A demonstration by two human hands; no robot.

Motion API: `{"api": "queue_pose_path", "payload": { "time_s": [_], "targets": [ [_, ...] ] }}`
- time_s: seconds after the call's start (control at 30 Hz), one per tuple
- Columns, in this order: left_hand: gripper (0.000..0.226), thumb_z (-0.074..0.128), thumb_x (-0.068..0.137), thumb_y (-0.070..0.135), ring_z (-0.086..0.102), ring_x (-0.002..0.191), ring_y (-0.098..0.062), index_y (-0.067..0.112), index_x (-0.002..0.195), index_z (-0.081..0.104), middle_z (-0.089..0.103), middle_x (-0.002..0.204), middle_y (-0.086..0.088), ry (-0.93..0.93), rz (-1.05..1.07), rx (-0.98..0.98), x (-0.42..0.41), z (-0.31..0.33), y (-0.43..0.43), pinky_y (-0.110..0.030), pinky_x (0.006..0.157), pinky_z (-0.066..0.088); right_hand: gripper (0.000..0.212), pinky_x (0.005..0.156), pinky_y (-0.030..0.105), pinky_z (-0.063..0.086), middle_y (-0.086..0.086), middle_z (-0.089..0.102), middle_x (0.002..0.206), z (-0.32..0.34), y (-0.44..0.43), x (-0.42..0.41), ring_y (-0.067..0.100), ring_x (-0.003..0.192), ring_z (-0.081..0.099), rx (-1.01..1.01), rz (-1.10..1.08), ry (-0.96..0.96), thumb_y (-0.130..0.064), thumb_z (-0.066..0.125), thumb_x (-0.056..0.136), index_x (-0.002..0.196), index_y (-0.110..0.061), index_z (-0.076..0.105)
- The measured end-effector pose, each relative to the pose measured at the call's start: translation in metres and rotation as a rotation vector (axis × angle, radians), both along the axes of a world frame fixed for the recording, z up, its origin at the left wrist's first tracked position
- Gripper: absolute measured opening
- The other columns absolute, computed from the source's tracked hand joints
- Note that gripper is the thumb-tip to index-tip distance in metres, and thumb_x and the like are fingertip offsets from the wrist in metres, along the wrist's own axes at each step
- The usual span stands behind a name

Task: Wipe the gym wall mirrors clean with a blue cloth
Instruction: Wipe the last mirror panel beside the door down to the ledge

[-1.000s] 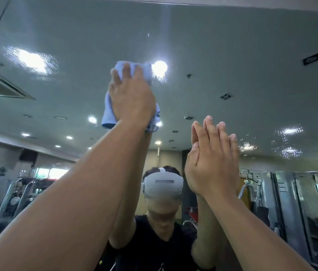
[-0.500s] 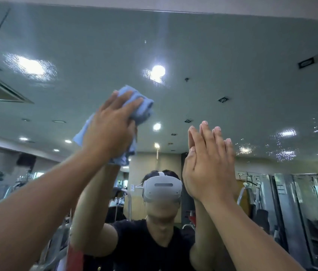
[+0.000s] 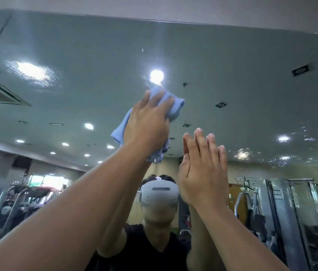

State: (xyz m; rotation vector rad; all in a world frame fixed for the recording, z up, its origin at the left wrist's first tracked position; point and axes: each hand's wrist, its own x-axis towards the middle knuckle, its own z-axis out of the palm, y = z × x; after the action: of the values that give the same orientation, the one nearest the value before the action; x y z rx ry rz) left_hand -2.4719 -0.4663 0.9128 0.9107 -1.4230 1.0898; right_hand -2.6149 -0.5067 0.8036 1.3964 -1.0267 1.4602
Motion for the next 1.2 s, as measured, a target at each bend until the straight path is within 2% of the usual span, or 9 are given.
{"api": "queue_pose_path", "payload": {
  "time_s": [0.2, 0.33, 0.53, 0.7, 0.8, 0.9, 0.97, 1.07, 1.2],
  "targets": [
    [0.065, 0.032, 0.080, 0.025, 0.039, 0.145, -0.029, 0.024, 0.139, 0.060, 0.049, 0.152, 0.003, -0.166, 0.032, 0.004, 0.066, -0.077, 0.006, -0.039, 0.114, 0.034, 0.057, 0.126, 0.046, 0.005, 0.004, 0.027, 0.168, 0.000, 0.001, -0.001, 0.030, 0.156, 0.020, 0.008, 0.033, -0.003, -0.033, 0.023, 0.103, 0.158, -0.025, 0.035],
    [0.064, 0.031, 0.082, 0.022, 0.040, 0.142, -0.032, 0.019, 0.139, 0.059, 0.049, 0.152, -0.005, -0.083, 0.036, -0.022, 0.111, -0.049, 0.011, -0.036, 0.120, 0.024, 0.058, 0.127, 0.049, 0.007, 0.004, 0.024, 0.169, 0.000, 0.001, 0.001, 0.030, 0.157, 0.018, 0.013, 0.021, -0.008, -0.031, 0.023, 0.102, 0.159, -0.024, 0.033],
    [0.062, 0.038, 0.078, 0.017, 0.039, 0.140, -0.033, 0.022, 0.135, 0.059, 0.050, 0.147, -0.004, 0.051, 0.035, -0.028, 0.076, -0.001, 0.012, -0.049, 0.111, 0.038, 0.060, 0.126, 0.046, 0.000, 0.003, 0.021, 0.170, 0.000, 0.000, 0.002, 0.030, 0.158, 0.015, 0.024, -0.001, -0.004, -0.032, 0.021, 0.103, 0.161, -0.024, 0.029],
    [0.061, 0.030, 0.083, 0.025, 0.040, 0.144, -0.031, 0.027, 0.137, 0.060, 0.049, 0.152, 0.003, -0.246, 0.049, 0.028, 0.058, -0.042, 0.012, -0.049, 0.107, 0.043, 0.059, 0.125, 0.043, -0.002, 0.002, 0.020, 0.170, 0.000, 0.001, 0.000, 0.028, 0.157, 0.015, 0.033, -0.007, -0.005, -0.034, 0.021, 0.103, 0.161, -0.025, 0.028],
    [0.056, 0.038, 0.089, 0.019, 0.041, 0.144, -0.029, 0.028, 0.140, 0.057, 0.047, 0.153, 0.003, -0.501, 0.116, 0.014, 0.073, -0.083, 0.009, -0.049, 0.110, 0.043, 0.059, 0.125, 0.043, -0.001, 0.003, 0.022, 0.170, 0.001, 0.001, -0.001, 0.029, 0.157, 0.017, 0.030, 0.009, -0.005, -0.034, 0.021, 0.103, 0.160, -0.025, 0.030],
    [0.054, 0.047, 0.090, 0.018, 0.036, 0.147, -0.027, 0.030, 0.142, 0.056, 0.044, 0.156, 0.004, -0.628, 0.137, 0.022, 0.105, -0.096, 0.007, -0.048, 0.115, 0.038, 0.060, 0.125, 0.045, 0.001, 0.004, 0.023, 0.169, 0.001, 0.000, 0.000, 0.030, 0.157, 0.018, 0.020, 0.004, -0.001, -0.033, 0.021, 0.102, 0.160, -0.024, 0.031],
    [0.056, 0.046, 0.088, 0.016, 0.037, 0.147, -0.027, 0.029, 0.141, 0.057, 0.045, 0.155, 0.003, -0.584, 0.151, 0.024, 0.122, -0.085, 0.008, -0.041, 0.118, 0.033, 0.060, 0.125, 0.045, 0.001, 0.004, 0.023, 0.169, 0.000, 0.000, 0.001, 0.030, 0.157, 0.018, 0.015, 0.001, 0.001, -0.032, 0.022, 0.102, 0.160, -0.024, 0.031],
    [0.057, 0.038, 0.086, 0.016, 0.041, 0.140, -0.029, 0.019, 0.137, 0.063, 0.051, 0.149, -0.008, -0.336, 0.067, -0.018, 0.133, -0.045, 0.013, -0.029, 0.119, 0.024, 0.059, 0.126, 0.045, 0.000, 0.004, 0.022, 0.170, 0.000, 0.000, 0.001, 0.030, 0.157, 0.017, 0.018, 0.005, -0.006, -0.031, 0.022, 0.102, 0.160, -0.024, 0.030],
    [0.060, 0.039, 0.081, 0.015, 0.043, 0.137, -0.030, 0.022, 0.136, 0.062, 0.051, 0.147, -0.003, -0.018, 0.010, -0.031, 0.117, -0.004, 0.020, -0.041, 0.112, 0.037, 0.058, 0.125, 0.046, 0.002, 0.005, 0.026, 0.169, 0.000, 0.001, 0.002, 0.031, 0.156, 0.020, 0.008, 0.005, -0.017, -0.030, 0.024, 0.102, 0.159, -0.023, 0.033]
  ]
}}
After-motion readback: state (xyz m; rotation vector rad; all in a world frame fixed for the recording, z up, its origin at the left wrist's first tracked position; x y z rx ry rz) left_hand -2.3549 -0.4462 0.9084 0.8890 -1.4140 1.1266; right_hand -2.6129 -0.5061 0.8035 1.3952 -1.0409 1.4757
